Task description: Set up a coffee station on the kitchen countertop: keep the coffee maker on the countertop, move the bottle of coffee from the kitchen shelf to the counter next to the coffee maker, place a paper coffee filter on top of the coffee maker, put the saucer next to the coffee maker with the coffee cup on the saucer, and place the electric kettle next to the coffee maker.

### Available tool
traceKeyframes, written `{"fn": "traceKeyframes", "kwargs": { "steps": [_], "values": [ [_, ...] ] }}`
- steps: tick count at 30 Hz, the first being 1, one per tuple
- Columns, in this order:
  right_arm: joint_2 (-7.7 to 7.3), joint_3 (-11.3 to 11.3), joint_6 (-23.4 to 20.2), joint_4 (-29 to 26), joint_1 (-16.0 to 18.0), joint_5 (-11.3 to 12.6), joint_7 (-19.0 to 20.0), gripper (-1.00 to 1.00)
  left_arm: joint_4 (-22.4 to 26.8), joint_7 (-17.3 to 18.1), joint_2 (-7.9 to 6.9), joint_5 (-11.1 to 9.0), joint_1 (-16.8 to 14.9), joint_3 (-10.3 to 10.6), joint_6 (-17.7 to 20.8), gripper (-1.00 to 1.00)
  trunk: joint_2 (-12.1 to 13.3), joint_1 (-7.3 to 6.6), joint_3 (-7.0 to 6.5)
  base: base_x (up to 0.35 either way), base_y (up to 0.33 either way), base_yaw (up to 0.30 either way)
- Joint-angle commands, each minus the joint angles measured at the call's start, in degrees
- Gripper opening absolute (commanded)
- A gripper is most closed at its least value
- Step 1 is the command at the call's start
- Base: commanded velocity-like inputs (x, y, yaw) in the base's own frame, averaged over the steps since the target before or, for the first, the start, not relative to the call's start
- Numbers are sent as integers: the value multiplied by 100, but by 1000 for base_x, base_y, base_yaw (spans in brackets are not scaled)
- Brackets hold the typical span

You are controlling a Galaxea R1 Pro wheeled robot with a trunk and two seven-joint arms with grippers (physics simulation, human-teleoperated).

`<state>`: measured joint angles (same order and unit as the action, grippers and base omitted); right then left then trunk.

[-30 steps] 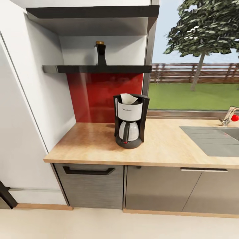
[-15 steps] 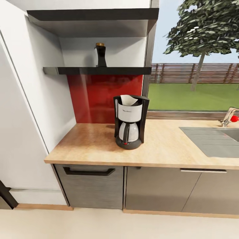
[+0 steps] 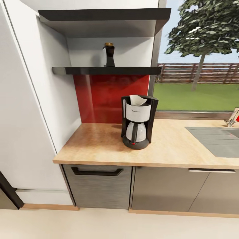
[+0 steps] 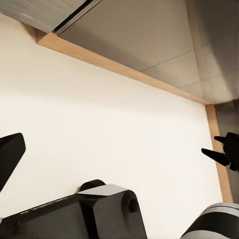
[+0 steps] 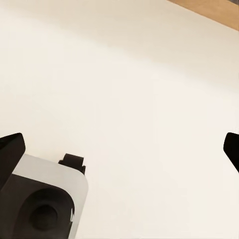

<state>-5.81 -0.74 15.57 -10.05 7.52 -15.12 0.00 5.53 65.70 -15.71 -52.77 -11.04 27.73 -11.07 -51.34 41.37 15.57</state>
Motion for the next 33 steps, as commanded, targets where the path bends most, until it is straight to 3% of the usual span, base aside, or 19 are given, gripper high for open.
{"fn": "traceKeyframes", "kwargs": {
  "steps": [1, 10, 14, 15, 16, 19, 21, 26, 27, 33],
  "values": [
    [-3, -7, 17, 3, 4, -19, 0, 100, 0, 5, -2, -40, -4, 48, -36, 100, -6, 1, 7, 0, 124, 0],
    [-10, -8, 33, -5, 4, -21, 1, 100, 0, -2, 16, -40, -4, 51, -36, 100, -6, 1, 7, 0, 32, 0],
    [-8, -2, 36, -63, 4, -18, 0, 100, 139, -444, 63, -40, -4, 69, -15, 100, -6, 1, 7, 0, 1, 0],
    [-8, -3, 38, -71, 4, -21, 0, 100, 367, -586, 98, -37, -4, 71, 1, 100, -6, 1, 7, 0, 0, 0],
    [-8, -5, 40, -81, 4, -25, 0, 100, 1328, -792, 163, -27, -4, 73, 238, 100, -6, 1, 7, 0, 0, 0],
    [-8, -8, 42, -83, 4, -26, 0, 100, 2192, -982, 174, -19, -4, 72, 776, 100, -6, 1, 7, 0, 0, 0],
    [-8, -12, 42, -84, 4, -28, -4, 100, 3221, -1460, 179, -14, -4, 73, 1318, 100, -6, 1, 7, 0, 0, 0],
    [-8, -13, 43, -85, 4, -33, -7, 100, 4631, -2127, 186, -8, -4, 74, 2041, 100, -6, 1, 7, 0, 0, 0],
    [-8, -14, 43, -83, 4, -34, -8, 100, 5196, -2353, 193, -7, -4, 74, 2396, 100, -6, 1, 7, 0, 0, 0],
    [-8, -9, 43, -79, 4, -29, -9, 100, 6759, -2976, 229, -7, -4, 74, 3320, 100, -6, 1, 7, 0, 0, 0]
  ]
}}
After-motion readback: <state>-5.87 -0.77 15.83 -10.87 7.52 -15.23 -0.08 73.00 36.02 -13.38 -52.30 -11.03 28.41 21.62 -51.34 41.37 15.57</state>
